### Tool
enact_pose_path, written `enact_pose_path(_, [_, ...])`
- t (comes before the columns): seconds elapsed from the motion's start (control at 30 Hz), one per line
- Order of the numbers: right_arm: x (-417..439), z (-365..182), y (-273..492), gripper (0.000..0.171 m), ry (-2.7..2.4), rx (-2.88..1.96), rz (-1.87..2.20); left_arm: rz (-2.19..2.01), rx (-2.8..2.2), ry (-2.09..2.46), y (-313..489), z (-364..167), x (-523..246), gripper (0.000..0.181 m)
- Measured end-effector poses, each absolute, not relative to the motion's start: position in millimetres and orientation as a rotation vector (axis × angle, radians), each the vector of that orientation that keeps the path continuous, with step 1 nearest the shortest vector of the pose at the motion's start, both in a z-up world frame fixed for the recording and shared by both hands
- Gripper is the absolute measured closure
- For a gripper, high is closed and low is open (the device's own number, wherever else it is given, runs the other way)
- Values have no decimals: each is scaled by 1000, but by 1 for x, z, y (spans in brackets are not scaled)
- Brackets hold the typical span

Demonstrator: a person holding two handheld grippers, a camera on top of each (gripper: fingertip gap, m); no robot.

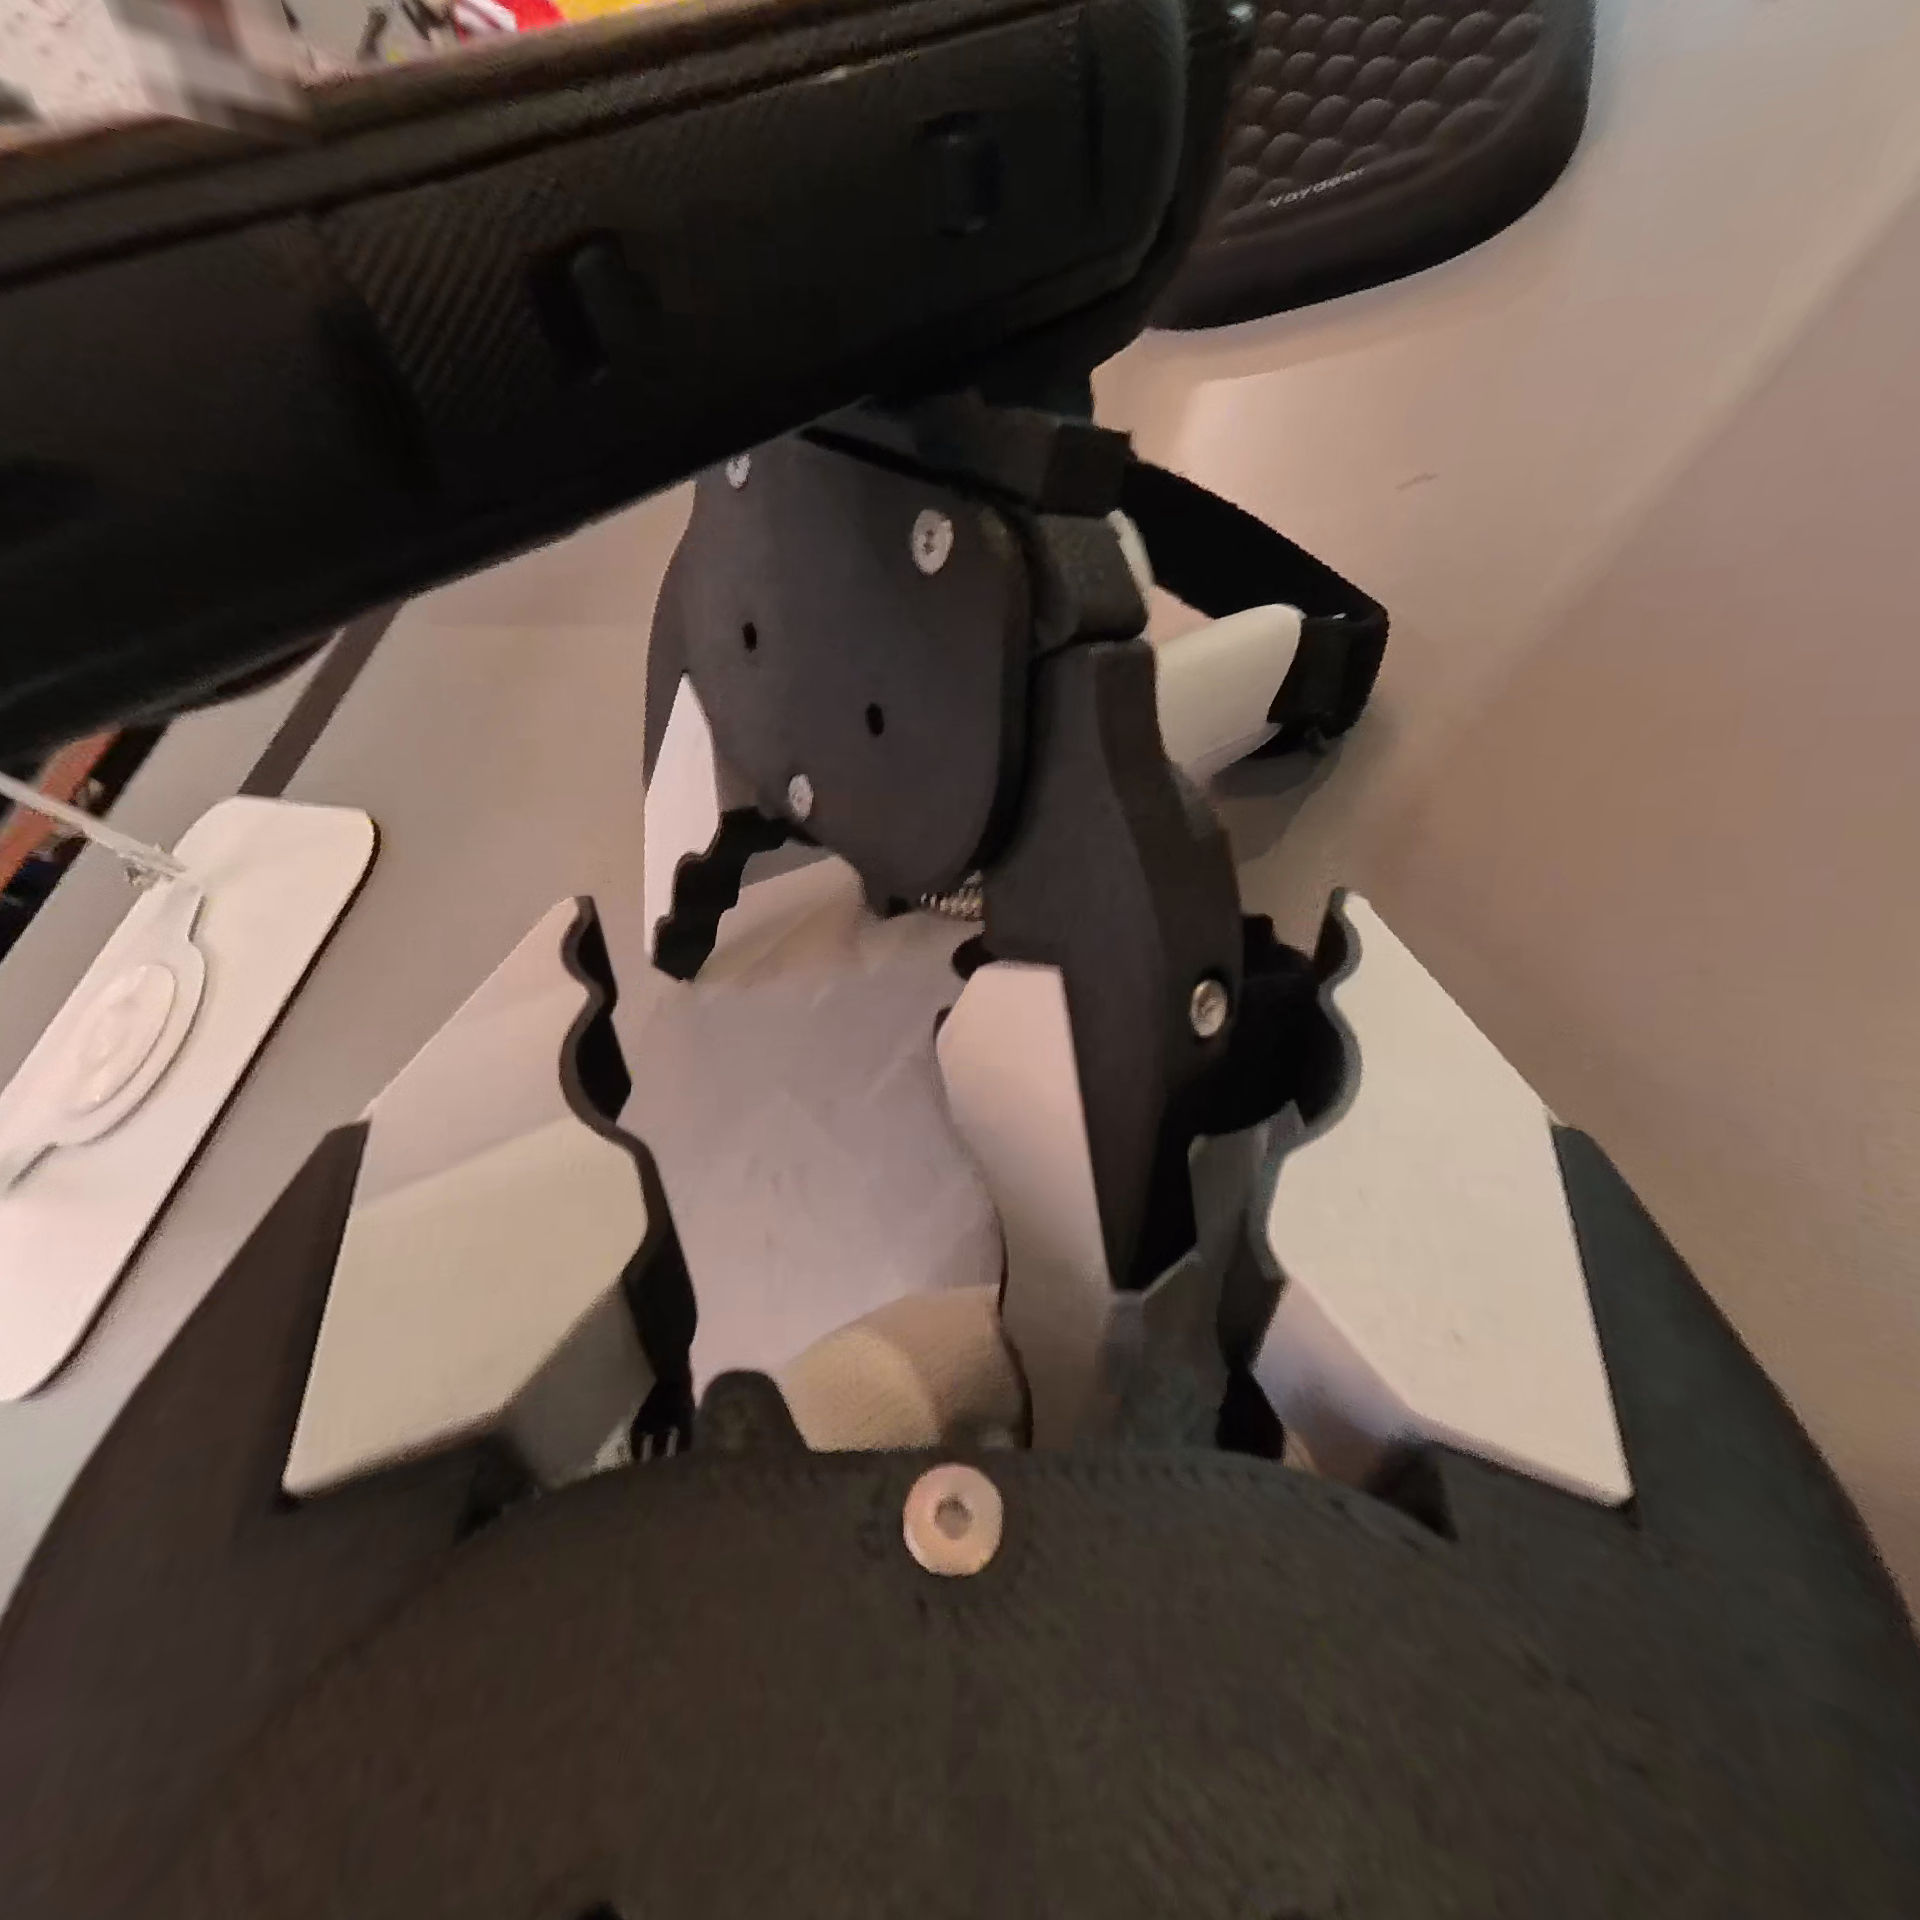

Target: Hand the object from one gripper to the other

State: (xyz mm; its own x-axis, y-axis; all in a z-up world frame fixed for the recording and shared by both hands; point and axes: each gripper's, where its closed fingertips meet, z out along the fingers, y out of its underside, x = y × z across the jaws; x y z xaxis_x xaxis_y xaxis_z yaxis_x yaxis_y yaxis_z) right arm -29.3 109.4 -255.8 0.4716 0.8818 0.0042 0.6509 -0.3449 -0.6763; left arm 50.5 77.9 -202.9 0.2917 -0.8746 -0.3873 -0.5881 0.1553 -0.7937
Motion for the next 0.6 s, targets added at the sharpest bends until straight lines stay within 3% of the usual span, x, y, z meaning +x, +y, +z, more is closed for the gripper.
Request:
enact_pose_path(0.17, [-29,-256,109,12,-1266,-2108,488,-384,-1719,1330,79,-206,17,28])
enact_pose_path(0.37, [-29,-256,110,12,-1265,-2108,488,-274,-1902,1267,76,-227,-11,63])
enact_pose_path(0.4, [-29,-256,110,12,-1265,-2108,488,-332,-1966,1252,72,-232,-9,65])
enact_pose_path(0.47, [-29,-256,110,12,-1265,-2108,488,-389,-2061,1234,71,-239,-10,51])
enact_pose_path(0.5, [-29,-256,110,12,-1265,-2108,488,-380,-2076,1182,76,-236,-12,59])
enact_pose_path(0.6, [-29,-256,110,12,-1264,-2109,487,-300,-2075,1142,79,-237,-20,51])
